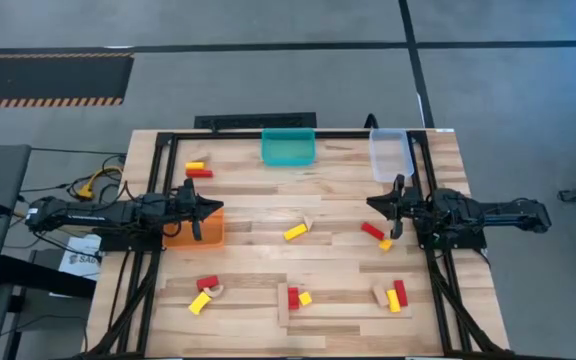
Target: Sort & place blocks by color
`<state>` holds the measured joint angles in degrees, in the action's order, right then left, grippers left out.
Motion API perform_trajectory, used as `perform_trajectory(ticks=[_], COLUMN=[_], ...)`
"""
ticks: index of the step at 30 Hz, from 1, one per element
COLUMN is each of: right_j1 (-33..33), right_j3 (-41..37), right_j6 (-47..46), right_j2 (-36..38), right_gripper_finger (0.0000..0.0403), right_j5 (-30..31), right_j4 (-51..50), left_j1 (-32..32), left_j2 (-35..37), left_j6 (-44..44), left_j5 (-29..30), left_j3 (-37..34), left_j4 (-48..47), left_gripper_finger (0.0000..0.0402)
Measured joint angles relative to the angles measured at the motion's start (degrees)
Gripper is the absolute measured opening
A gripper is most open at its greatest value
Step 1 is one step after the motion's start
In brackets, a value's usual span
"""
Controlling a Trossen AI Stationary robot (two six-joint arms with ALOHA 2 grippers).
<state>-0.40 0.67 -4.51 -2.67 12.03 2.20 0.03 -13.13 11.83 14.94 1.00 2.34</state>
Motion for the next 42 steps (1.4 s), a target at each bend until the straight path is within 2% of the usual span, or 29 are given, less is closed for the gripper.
perform_trajectory(ticks=[23, 26, 29, 32, 34, 36, 38, 42], right_j1=[-0.02, -0.02, 0.00, 0.00, -0.10, -0.13, -0.13, -0.62], right_j3=[0.01, 0.00, 0.01, -0.01, -0.01, -0.01, -0.05, 0.02], right_j6=[0.00, -0.02, 0.00, 0.00, 0.02, 0.00, -0.46, -0.74], right_j2=[-0.01, 0.01, 0.00, 0.01, 0.00, 0.01, -0.03, 0.03], right_gripper_finger=[0.0061, 0.0061, 0.0061, 0.0061, 0.0061, 0.0061, 0.0061, 0.0061], right_j5=[0.00, -0.01, 0.00, -0.01, -0.02, 0.02, -0.06, 1.91], right_j4=[-0.02, 0.00, 0.00, 0.01, 0.52, 1.77, 4.11, 15.09], left_j1=[0.00, 0.00, 0.00, 0.00, 0.00, -0.02, -0.02, 0.00], left_j2=[-0.01, -0.01, -0.01, -0.01, 0.00, -0.01, -0.26, -3.73], left_j6=[0.57, 6.10, 20.83, 35.20, 38.93, 38.00, 34.79, 21.81], left_j5=[0.00, 0.65, 1.37, 0.73, -0.60, -0.33, 2.60, 6.05], left_j3=[0.01, -0.04, -0.05, -0.05, -0.05, -0.05, 0.65, 7.69], left_j4=[0.01, 0.57, 3.07, 9.60, 15.70, 22.71, 27.92, 26.94], left_gripper_finger=[0.0000, 0.0000, 0.0000, 0.0000, 0.0000, 0.0000, 0.0000, 0.0000])
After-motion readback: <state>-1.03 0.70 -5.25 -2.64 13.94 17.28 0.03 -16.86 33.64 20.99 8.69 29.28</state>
